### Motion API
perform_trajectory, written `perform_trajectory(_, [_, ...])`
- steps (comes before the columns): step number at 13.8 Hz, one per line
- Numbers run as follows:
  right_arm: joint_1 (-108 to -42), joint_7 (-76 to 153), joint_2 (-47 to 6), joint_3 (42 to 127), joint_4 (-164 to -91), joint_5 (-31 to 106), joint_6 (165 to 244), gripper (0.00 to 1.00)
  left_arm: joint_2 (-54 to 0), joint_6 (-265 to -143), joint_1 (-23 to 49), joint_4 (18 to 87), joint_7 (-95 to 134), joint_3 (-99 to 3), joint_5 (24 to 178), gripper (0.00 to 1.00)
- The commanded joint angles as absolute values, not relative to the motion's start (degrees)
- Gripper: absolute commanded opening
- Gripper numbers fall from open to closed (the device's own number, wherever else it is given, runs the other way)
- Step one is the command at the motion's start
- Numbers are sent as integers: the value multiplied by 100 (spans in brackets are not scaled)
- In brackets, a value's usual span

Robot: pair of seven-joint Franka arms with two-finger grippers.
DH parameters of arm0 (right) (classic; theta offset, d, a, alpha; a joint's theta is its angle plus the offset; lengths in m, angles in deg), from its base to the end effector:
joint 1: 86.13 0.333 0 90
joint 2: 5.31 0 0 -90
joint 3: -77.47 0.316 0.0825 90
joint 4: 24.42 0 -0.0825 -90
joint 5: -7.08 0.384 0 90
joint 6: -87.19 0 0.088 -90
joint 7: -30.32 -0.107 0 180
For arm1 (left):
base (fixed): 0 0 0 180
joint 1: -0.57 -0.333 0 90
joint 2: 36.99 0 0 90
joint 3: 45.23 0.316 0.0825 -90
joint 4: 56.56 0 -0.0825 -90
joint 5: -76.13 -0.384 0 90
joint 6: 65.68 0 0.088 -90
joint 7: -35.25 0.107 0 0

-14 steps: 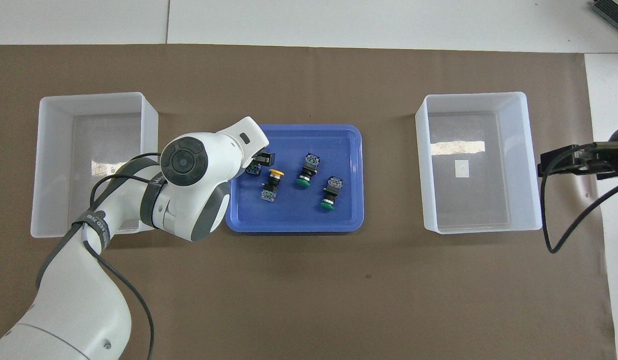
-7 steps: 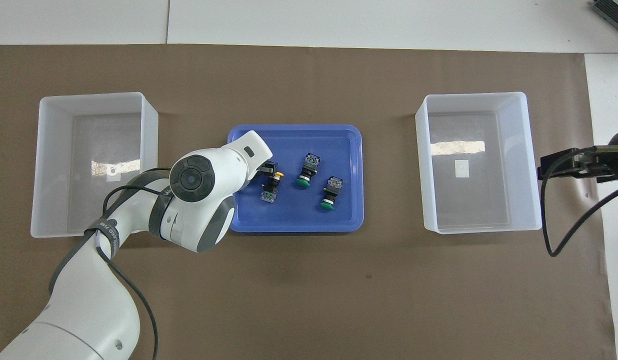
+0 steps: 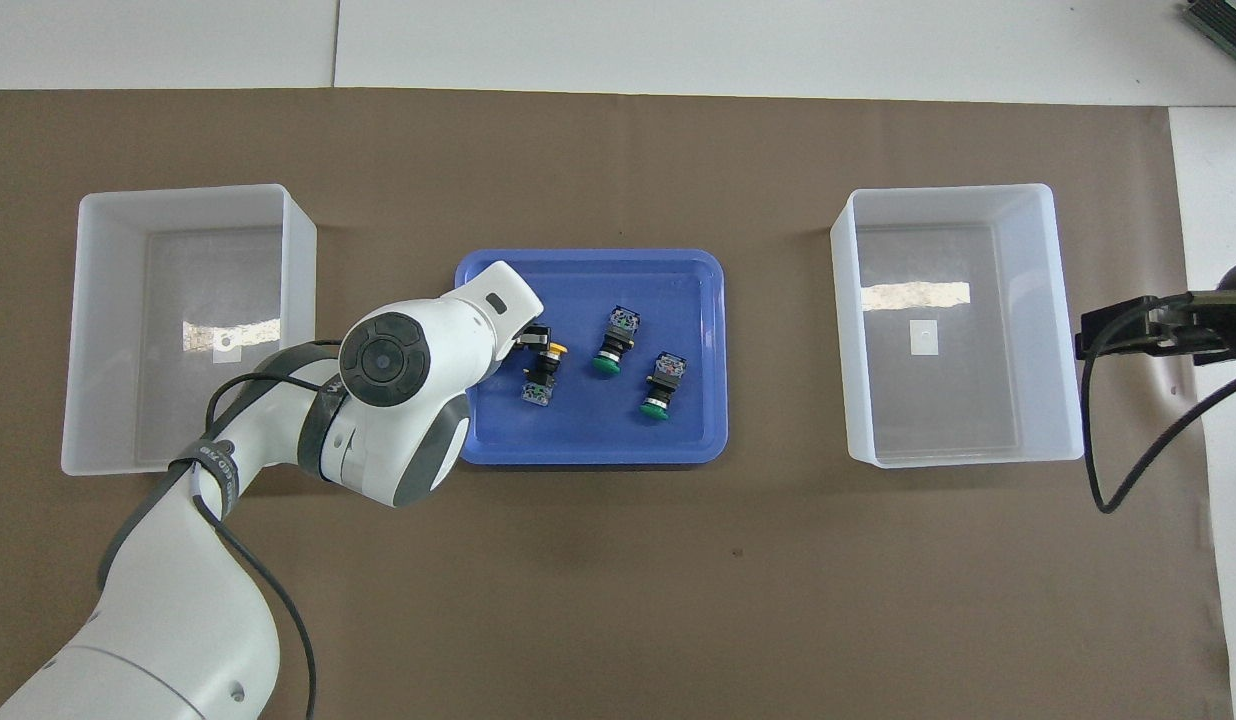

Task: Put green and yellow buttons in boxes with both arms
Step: 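Carry the yellow button into the box beside the left gripper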

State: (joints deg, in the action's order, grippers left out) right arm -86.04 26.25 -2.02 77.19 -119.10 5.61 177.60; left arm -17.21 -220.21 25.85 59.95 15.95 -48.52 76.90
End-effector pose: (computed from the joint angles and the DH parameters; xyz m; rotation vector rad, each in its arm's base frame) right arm 0.5363 -0.0046 0.6179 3.1134 -0.1152 -0.0253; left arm 0.5513 -0.2978 0.3081 2.9515 -0.2130 0.4189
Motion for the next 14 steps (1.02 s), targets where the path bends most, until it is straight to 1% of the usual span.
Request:
perform_trajectory(1, [-8683, 2786, -47, 7756, -12110, 612, 17922, 100, -2290, -21766, 2615, 6095, 1468, -4769, 7648, 0])
perform_trajectory(3, [-8640, 2734, -47, 7756, -12101, 612, 17922, 100, -2695, -21152, 2493, 5990, 1494, -4726, 7648, 0])
perform_trajectory(5, [-8631, 2698, -47, 7756, -12101, 620, 17913, 100, -2986, -20773, 2168, 5928, 1573, -4725, 7648, 0])
perform_trajectory(7, [-8622, 2663, -56, 7756, -12092, 612, 17921, 100, -3040, -20509, 1887, 5797, 1565, -4708, 7648, 0])
perform_trajectory(10, [-8622, 2514, -74, 7782, -12022, 612, 17843, 100, -3031, -20358, 1255, 5621, 1809, -4717, 7631, 0])
perform_trajectory(14, [-8491, 1796, -118, 8018, -11987, 621, 17983, 100, -3005, -20384, 428, 5638, 2591, -4743, 7657, 0])
